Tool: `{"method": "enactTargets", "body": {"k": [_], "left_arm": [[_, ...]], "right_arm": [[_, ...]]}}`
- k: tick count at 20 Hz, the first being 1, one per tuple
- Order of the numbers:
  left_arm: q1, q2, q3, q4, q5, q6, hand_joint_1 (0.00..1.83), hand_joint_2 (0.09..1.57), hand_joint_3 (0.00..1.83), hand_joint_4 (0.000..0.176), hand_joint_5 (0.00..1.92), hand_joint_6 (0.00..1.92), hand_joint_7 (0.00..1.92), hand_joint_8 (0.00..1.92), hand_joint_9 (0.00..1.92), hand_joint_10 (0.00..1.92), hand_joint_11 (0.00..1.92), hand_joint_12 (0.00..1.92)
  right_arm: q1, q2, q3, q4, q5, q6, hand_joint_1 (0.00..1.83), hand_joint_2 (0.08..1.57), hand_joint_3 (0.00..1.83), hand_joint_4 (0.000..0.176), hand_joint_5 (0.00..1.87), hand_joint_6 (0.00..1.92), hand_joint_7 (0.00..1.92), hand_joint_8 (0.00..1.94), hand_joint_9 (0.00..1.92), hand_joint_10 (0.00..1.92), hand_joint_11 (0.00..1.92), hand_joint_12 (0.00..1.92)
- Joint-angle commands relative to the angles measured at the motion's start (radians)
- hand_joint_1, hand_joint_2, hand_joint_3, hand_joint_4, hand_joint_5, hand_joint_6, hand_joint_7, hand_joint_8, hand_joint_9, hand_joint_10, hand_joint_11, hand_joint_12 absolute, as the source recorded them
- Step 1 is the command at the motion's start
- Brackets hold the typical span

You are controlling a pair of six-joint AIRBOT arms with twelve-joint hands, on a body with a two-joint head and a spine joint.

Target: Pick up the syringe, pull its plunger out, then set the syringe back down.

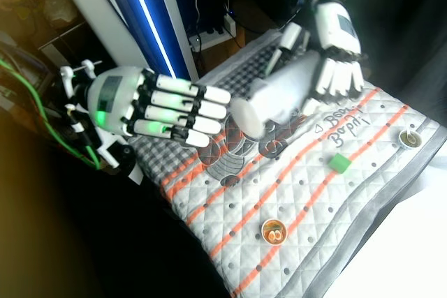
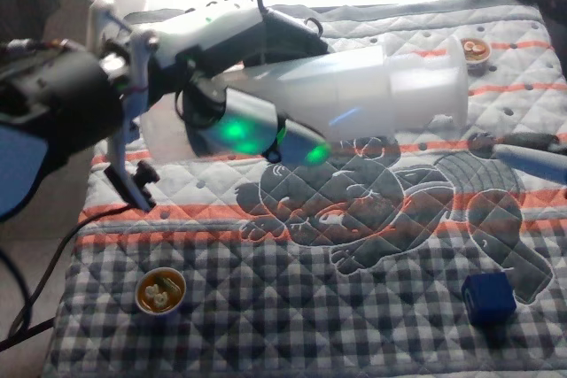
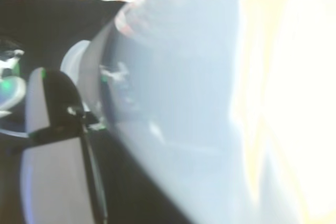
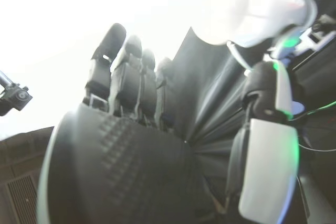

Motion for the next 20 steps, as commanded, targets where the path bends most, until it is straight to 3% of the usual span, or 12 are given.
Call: {"method": "enactTargets", "body": {"k": [1,2,3,4,6,10,12,13,14,17,19,20], "left_arm": [[-0.004,0.015,-0.012,0.016,0.161,-0.011,1.21,1.22,0.0,0.0,0.93,1.15,0.62,1.45,0.41,1.35,0.12,1.92],[0.0,0.021,-0.02,0.02,0.167,-0.011,1.21,1.22,0.0,0.0,0.93,1.11,0.61,1.5,0.45,1.42,0.23,1.92],[0.003,0.025,-0.028,0.025,0.17,-0.011,1.2,1.23,0.0,0.0,0.93,1.12,0.59,1.52,0.47,1.44,0.3,1.92],[0.003,0.026,-0.032,0.03,0.17,-0.011,1.2,1.23,0.0,0.0,0.93,1.13,0.6,1.48,0.51,1.42,0.38,1.91],[0.002,0.026,-0.036,0.034,0.175,-0.011,1.2,1.23,0.0,0.0,0.93,1.13,0.59,1.5,0.51,1.47,0.39,1.92],[0.0,0.026,-0.04,0.036,0.182,-0.011,1.21,1.22,0.0,0.0,0.94,1.15,0.63,1.44,0.47,1.43,0.22,1.92],[0.0,0.026,-0.041,0.036,0.186,-0.011,1.21,1.21,0.0,0.0,0.93,1.17,0.64,1.41,0.47,1.42,0.23,1.92],[0.0,0.027,-0.043,0.036,0.191,-0.011,1.21,1.21,0.0,0.0,0.94,1.14,0.63,1.43,0.46,1.43,0.22,1.92],[0.0,0.027,-0.043,0.036,0.192,-0.011,1.21,1.21,0.0,0.0,0.94,1.14,0.63,1.43,0.46,1.43,0.22,1.92],[0.0,0.027,-0.048,0.036,0.202,-0.011,1.21,1.22,0.0,0.0,0.94,1.11,0.62,1.48,0.44,1.44,0.22,1.92],[0.0,0.028,-0.049,0.036,0.206,-0.011,1.2,1.22,0.0,0.0,0.92,1.15,0.61,1.46,0.42,1.39,0.21,1.92],[0.001,0.029,-0.049,0.035,0.208,-0.011,1.2,1.22,0.0,0.0,0.92,1.17,0.63,1.44,0.44,1.4,0.25,1.92]], "right_arm": [[0.033,-0.013,0.011,-0.038,0.067,0.004,0.92,0.85,0.0,0.033,0.25,0.0,0.2,0.0,0.25,0.0,0.0,1.01],[0.048,-0.022,0.018,-0.048,0.05,0.005,0.95,0.86,0.0,0.024,0.25,0.01,0.2,0.0,0.25,0.0,0.0,1.02],[0.065,-0.035,0.028,-0.058,0.033,0.013,1.0,0.85,0.0,0.032,0.29,0.02,0.24,0.01,0.29,0.01,0.0,1.04],[0.076,-0.047,0.04,-0.069,0.02,0.028,1.02,0.85,0.0,0.021,0.3,0.01,0.28,0.02,0.31,0.02,0.0,1.09],[0.09,-0.069,0.064,-0.085,-0.004,0.069,1.04,0.85,0.0,0.0,0.28,0.0,0.29,0.01,0.32,0.02,0.0,1.11],[0.097,-0.088,0.074,-0.088,-0.036,0.072,1.09,0.87,0.0,0.0,0.29,0.02,0.29,0.01,0.32,0.01,0.0,1.09],[0.1,-0.092,0.077,-0.089,-0.045,0.072,1.13,0.92,0.02,0.0,0.38,0.05,0.39,0.04,0.42,0.06,0.0,1.14],[0.101,-0.095,0.079,-0.089,-0.049,0.072,1.19,0.99,0.01,0.0,0.56,0.11,0.59,0.1,0.57,0.15,0.13,1.22],[0.102,-0.096,0.079,-0.089,-0.05,0.072,1.19,0.99,0.01,0.0,0.56,0.11,0.59,0.1,0.57,0.15,0.13,1.22],[0.107,-0.101,0.083,-0.093,-0.057,0.072,1.26,1.04,0.0,0.0,0.62,0.17,0.6,0.34,0.45,0.78,0.26,1.3],[0.109,-0.103,0.083,-0.095,-0.058,0.072,1.21,1.04,0.0,0.0,0.67,0.4,0.66,0.57,0.58,0.87,0.46,1.23],[0.109,-0.103,0.083,-0.095,-0.058,0.072,1.17,1.16,0.01,0.0,0.82,1.02,0.8,1.22,0.67,1.23,0.58,1.55]]}}
